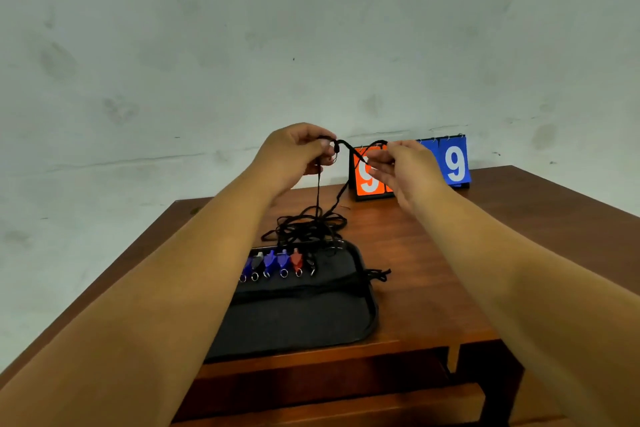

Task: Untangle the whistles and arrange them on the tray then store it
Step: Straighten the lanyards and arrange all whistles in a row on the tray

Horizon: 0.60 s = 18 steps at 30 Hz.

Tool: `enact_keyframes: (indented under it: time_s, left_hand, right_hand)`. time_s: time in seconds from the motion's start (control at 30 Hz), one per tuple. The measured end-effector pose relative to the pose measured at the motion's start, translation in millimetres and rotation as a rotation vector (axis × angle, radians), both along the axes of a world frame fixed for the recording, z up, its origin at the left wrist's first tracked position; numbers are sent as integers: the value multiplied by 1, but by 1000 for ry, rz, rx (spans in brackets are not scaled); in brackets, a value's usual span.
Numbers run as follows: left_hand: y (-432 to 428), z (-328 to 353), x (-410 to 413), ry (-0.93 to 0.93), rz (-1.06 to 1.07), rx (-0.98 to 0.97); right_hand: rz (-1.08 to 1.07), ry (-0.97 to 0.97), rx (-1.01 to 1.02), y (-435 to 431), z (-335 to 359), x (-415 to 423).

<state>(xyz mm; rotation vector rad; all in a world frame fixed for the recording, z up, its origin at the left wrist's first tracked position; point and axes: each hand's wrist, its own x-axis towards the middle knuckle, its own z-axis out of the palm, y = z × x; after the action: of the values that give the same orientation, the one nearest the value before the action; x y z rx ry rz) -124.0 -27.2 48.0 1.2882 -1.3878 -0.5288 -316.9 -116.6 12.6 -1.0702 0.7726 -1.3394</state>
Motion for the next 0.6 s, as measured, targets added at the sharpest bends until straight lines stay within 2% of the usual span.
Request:
enact_keyframes:
  time_s: [0.43, 0.6]
  left_hand:
    - [55, 80, -22, 420, -255, -79]
    - [79, 95, -21, 441, -306, -116]
  right_hand:
    - [-47, 121, 29, 58, 56, 2]
    - [-13, 150, 30, 83, 75, 1]
